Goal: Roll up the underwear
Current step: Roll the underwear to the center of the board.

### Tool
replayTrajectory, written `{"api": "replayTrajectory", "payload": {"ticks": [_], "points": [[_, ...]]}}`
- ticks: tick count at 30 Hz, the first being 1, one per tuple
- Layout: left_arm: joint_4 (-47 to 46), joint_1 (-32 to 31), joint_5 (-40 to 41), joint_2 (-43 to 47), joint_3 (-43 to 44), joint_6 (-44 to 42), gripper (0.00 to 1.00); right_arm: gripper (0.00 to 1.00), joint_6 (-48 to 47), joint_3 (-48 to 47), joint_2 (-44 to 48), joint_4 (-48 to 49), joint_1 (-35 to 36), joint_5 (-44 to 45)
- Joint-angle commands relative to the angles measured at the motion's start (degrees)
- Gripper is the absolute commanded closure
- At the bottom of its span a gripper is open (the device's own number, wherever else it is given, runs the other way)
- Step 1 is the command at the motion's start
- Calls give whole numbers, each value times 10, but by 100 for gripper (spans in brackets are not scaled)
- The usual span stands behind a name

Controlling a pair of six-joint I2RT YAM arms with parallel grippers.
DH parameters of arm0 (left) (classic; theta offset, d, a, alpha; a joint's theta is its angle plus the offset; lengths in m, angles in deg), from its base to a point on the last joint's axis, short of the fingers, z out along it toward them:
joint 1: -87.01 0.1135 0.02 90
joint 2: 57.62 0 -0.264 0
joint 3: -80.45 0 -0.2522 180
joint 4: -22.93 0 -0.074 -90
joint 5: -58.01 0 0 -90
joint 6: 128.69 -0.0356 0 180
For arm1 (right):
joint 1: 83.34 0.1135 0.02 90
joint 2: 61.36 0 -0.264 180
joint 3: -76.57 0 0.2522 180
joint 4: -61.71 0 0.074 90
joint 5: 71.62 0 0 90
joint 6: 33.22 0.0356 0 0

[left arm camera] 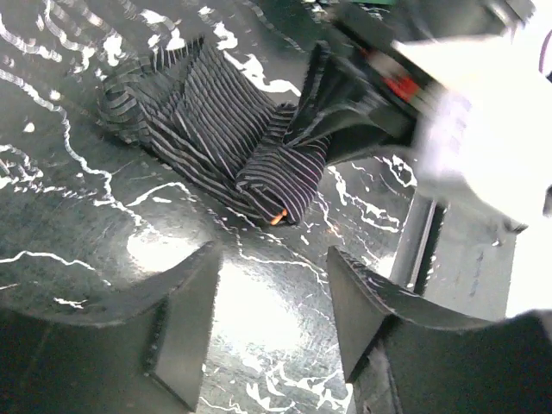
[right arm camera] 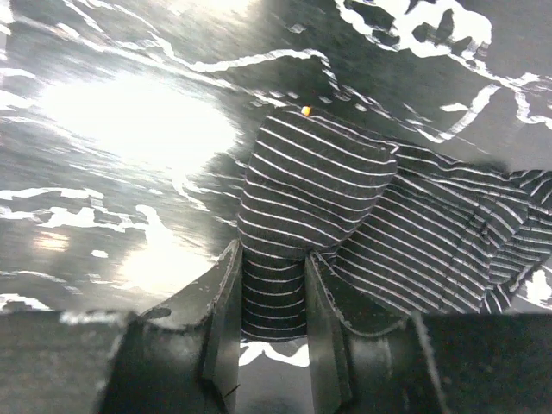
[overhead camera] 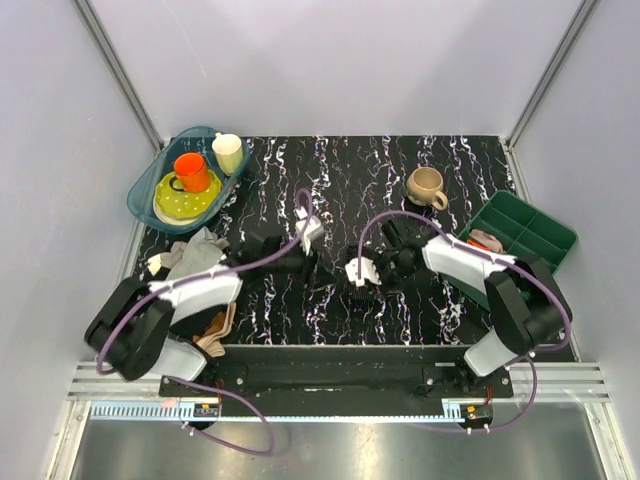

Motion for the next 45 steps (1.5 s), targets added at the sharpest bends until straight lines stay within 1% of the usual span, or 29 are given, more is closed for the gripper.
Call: {"api": "replayTrajectory", "payload": {"ticks": [1,3,4,5,6,7,8,10,15,16,18,21,23,24,25,26,27,29,30,31,33,34,36,37,40,41,42,44,45], "points": [[-194,-90,46,110,-136,-174,41,69,22,-77,-54,-211,-11,-119],[-207,-127,70,123,-157,-248,40,69,16,-109,-92,-269,-17,-148],[-203,-159,80,123,-159,-269,40,69,10,-117,-103,-284,-21,-155],[-194,-175,93,121,-154,-302,39,69,6,-124,-125,-298,-25,-161],[-170,-189,116,115,-147,-316,39,69,0,-139,-136,-324,-34,-169],[-156,-215,128,98,-138,-328,39,69,-2,-145,-146,-334,-39,-173],[-140,-227,143,86,-112,-354,39,69,-8,-150,-163,-342,-45,-176],[-94,-257,186,44,-81,-374,39,68,-11,-160,-178,-358,-59,-177],[-23,-292,255,-39,12,-431,38,66,-14,-172,-190,-373,-67,-174],[-13,-299,264,-65,23,-437,35,66,-13,-173,-190,-373,-68,-173],[8,-306,288,-95,53,-451,34,66,-13,-173,-190,-372,-68,-168],[17,-309,303,-121,76,-458,35,65,-17,-170,-192,-372,-72,-169],[36,-309,304,-134,87,-458,37,65,-19,-168,-192,-371,-75,-171],[50,-309,300,-151,96,-457,48,64,-19,-168,-192,-370,-77,-172],[68,-309,298,-161,121,-455,54,64,-19,-168,-191,-371,-80,-173],[108,-308,296,-171,136,-449,62,63,-19,-168,-189,-368,-82,-176],[125,-309,292,-189,148,-444,84,60,-15,-167,-187,-365,-88,-177],[155,-308,284,-198,168,-426,98,55,2,-161,-176,-344,-95,-174],[158,-308,275,-201,169,-418,100,53,9,-158,-170,-333,-106,-173],[160,-307,269,-200,169,-410,100,47,29,-153,-152,-320,-114,-172],[174,-300,246,-198,169,-382,100,44,58,-143,-129,-273,-138,-168],[182,-294,234,-198,171,-373,100,40,90,-140,-102,-254,-170,-165],[208,-277,194,-200,181,-349,100,36,111,-136,-74,-212,-207,-169],[218,-270,180,-203,184,-342,100,34,131,-136,-47,-199,-247,-170],[261,-236,113,-218,211,-316,100,32,146,-141,7,-172,-298,-173],[289,-226,88,-225,221,-305,100,31,146,-140,22,-168,-322,-177],[305,-204,45,-244,248,-297,100,31,144,-140,36,-169,-331,-181],[352,-185,1,-268,274,-279,98,30,120,-128,81,-177,-343,-185],[367,-168,-35,-294,301,-271,96,30,102,-120,97,-185,-343,-188]]}}
